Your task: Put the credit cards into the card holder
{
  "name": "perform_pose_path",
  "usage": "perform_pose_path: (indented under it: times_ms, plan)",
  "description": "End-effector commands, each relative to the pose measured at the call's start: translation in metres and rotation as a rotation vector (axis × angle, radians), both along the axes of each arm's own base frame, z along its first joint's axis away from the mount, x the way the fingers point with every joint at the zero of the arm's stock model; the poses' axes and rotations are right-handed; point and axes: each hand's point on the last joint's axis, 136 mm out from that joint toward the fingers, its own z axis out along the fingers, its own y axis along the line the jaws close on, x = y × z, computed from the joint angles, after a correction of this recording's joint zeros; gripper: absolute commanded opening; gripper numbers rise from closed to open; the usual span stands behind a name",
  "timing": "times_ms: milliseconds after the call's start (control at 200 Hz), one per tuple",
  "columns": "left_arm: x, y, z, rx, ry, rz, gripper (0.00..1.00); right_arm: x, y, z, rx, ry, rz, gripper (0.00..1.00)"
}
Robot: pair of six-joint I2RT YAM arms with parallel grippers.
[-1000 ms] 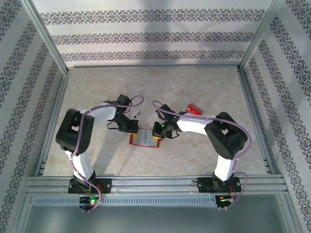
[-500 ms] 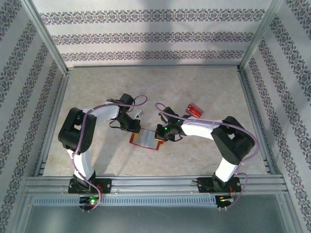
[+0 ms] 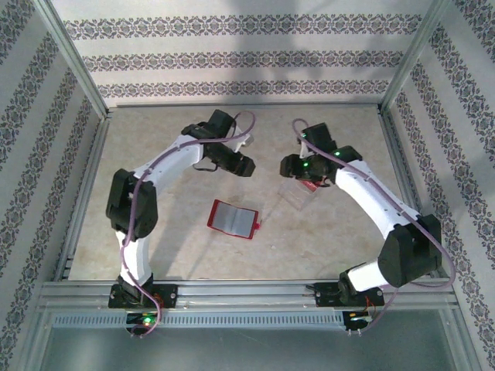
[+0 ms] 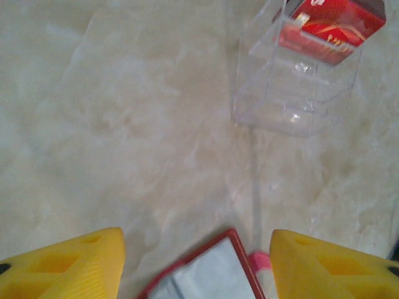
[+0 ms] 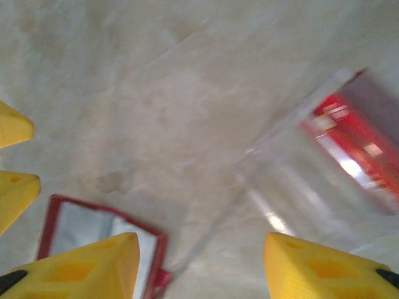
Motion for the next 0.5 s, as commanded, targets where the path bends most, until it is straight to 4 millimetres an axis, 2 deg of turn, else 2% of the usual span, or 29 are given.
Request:
perform_pose_path:
  times_ms: [0, 105, 195, 320, 495]
  plan:
    - [-0.006, -0.030, -0.015, 0.027, 0.042, -0.045, 0.70, 0.002, -0.033, -0.001, -0.111, -0.026, 0.104, 0.56]
    - [0.001, -0.060, -0.016, -0.007, 0.014, -0.080, 0.78, 0.018, -0.053, -0.006, -0.172, -0.056, 0.146, 0.57]
    - [0.008, -0.081, -0.019, -0.036, 0.022, -0.093, 0.83, 0.028, -0.060, -0.012, -0.228, -0.063, 0.199, 0.59]
    - [0.017, -0.101, -0.033, -0.050, 0.042, -0.090, 0.83, 0.041, -0.063, -0.025, -0.281, -0.071, 0.251, 0.61]
    - [0.017, -0.123, -0.055, -0.044, 0.060, -0.118, 0.81, 0.052, -0.074, -0.038, -0.319, -0.063, 0.269, 0.62]
